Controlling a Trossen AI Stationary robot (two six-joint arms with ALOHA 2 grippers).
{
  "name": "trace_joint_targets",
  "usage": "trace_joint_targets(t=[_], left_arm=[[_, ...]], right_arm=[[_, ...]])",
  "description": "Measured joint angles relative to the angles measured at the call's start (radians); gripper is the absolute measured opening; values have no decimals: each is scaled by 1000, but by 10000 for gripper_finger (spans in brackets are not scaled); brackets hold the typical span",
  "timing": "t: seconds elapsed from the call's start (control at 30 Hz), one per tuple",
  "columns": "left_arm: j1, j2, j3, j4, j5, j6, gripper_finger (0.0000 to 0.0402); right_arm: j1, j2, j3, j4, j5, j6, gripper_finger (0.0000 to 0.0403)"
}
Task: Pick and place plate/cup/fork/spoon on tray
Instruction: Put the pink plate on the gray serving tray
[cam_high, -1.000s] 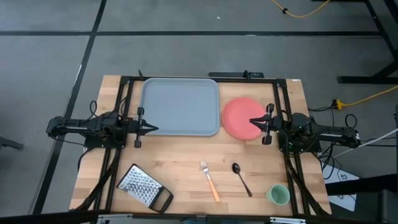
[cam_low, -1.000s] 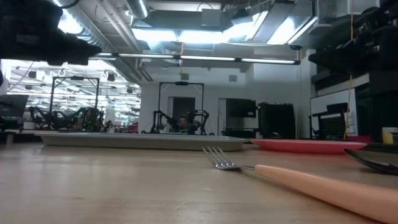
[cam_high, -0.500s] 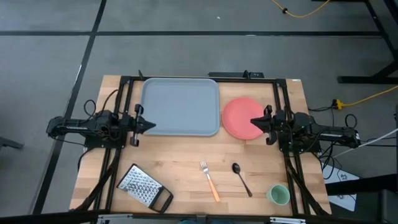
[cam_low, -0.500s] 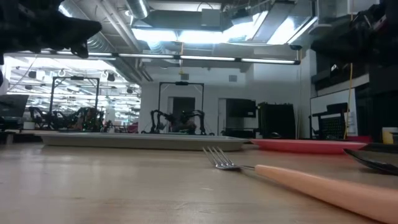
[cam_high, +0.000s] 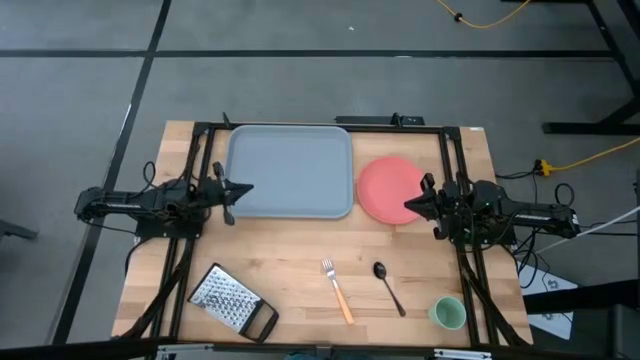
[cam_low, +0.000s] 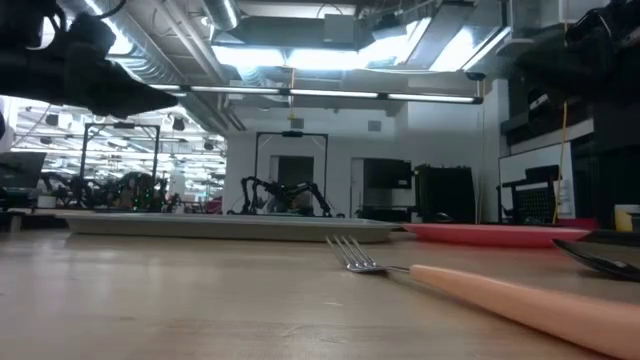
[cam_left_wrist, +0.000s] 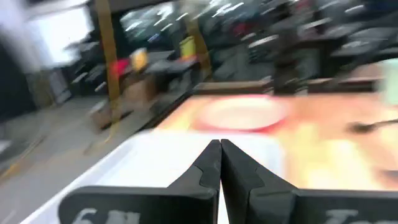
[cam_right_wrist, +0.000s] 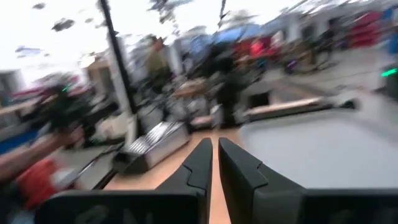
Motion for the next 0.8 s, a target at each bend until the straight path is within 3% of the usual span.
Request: trace_joint_targets(t=[0.17,0.23,0.3,0.5,0.63,0.8], left_arm=[[23,-3,1,6,-159,-8,0],[49,-3,1,6,-209,11,0],[81,-3,1,6,-197,18,0],[138,-2,1,-11,107,-75,0],[137,-2,0,-17,284,-222,0],[137,-2,0,-12,402,-420,0]], right_arm=[[1,0,0,-29,-77,27,33],[6,0,0,-17,-34,28,33],[16,0,0,-11,38,35,33],[35,0,0,66,311,77,33],[35,0,0,127,314,53,33],[35,0,0,246,302,108,33]])
